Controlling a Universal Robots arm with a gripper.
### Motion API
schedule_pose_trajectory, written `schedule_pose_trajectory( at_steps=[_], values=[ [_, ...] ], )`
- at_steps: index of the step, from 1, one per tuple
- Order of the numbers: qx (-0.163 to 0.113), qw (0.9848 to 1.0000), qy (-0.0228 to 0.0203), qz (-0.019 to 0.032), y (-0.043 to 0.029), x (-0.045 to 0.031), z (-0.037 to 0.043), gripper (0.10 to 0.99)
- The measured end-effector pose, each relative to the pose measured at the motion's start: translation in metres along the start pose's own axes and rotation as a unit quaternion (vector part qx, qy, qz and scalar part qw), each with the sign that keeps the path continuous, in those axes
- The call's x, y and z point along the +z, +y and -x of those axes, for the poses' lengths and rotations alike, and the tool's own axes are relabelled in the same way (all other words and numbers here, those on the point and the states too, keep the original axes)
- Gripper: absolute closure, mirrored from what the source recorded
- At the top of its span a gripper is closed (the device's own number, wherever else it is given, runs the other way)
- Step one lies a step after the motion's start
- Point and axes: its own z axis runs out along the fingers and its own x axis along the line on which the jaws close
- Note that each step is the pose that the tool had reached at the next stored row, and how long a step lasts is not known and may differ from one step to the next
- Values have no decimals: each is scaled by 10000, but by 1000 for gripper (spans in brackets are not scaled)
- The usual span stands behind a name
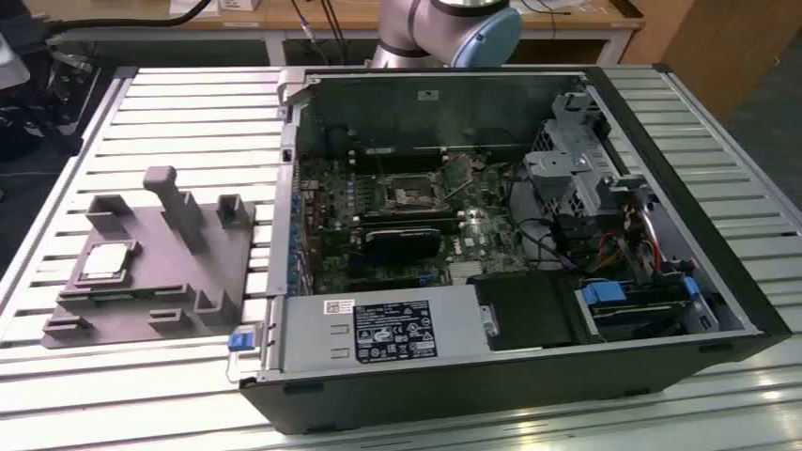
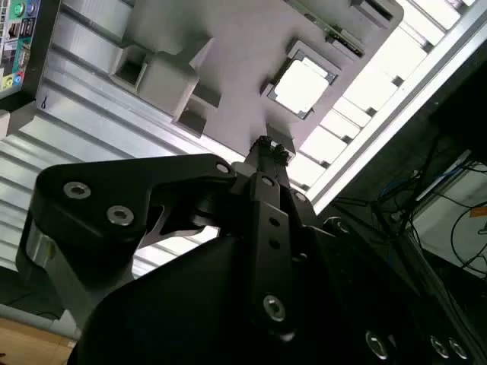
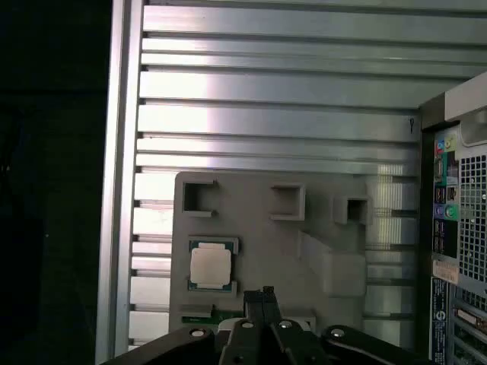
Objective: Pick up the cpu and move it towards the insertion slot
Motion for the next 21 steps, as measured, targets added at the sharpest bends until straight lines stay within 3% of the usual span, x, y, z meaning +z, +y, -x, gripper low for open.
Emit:
schedule_pose_trajectory(
  at_steps=[7, 21],
  values=[
    [0, 10000, 0, 0, 0, 0, -10, 980],
    [0, 10000, 0, 0, 2, 4, -109, 980]
  ],
)
